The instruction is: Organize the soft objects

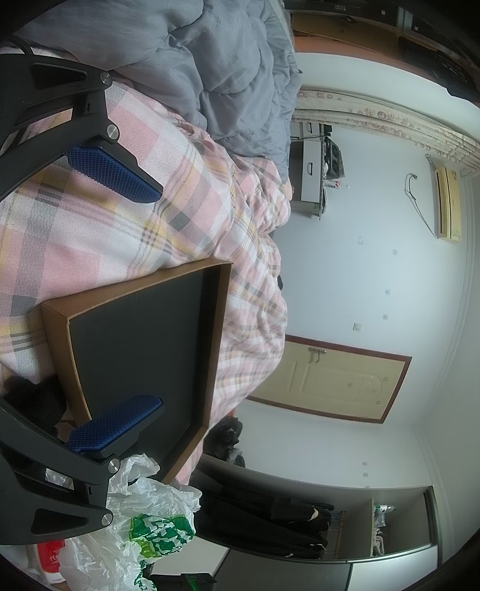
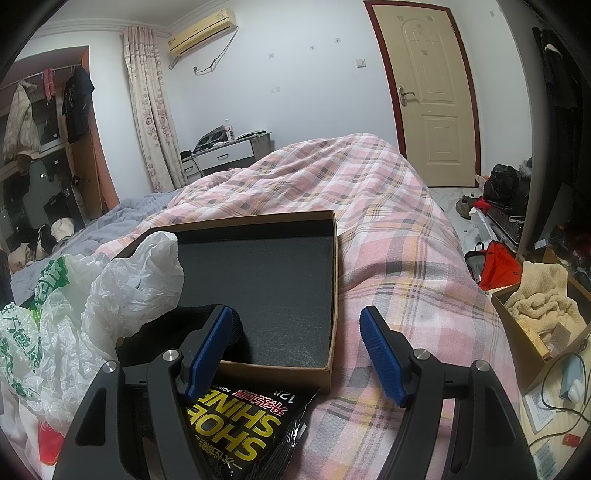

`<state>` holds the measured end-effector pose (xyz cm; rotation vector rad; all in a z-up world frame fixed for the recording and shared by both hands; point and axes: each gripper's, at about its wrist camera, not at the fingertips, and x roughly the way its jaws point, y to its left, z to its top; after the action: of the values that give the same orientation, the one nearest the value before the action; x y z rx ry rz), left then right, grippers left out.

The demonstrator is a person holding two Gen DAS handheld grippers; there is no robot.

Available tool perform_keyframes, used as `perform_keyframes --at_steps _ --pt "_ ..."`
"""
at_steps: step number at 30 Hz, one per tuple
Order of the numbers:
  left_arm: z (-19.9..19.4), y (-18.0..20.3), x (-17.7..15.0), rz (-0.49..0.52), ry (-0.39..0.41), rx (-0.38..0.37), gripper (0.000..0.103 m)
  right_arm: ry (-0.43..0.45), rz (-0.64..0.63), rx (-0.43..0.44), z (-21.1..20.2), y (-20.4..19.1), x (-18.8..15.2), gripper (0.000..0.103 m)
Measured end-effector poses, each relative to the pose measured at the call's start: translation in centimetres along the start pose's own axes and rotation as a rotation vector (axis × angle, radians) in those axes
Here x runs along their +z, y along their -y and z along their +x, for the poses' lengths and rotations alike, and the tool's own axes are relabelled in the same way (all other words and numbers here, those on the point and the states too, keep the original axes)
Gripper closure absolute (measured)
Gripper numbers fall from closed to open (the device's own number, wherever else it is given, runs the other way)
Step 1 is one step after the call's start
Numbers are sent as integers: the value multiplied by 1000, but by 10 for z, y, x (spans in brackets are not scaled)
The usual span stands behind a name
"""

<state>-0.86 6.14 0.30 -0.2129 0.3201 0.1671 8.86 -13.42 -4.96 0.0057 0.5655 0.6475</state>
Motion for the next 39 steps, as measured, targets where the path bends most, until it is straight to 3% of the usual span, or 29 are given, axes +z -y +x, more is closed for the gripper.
perform_keyframes --at_steps 39 --pt "-1 6 -4 7 0 -2 0 0 4 1 0 0 0 33"
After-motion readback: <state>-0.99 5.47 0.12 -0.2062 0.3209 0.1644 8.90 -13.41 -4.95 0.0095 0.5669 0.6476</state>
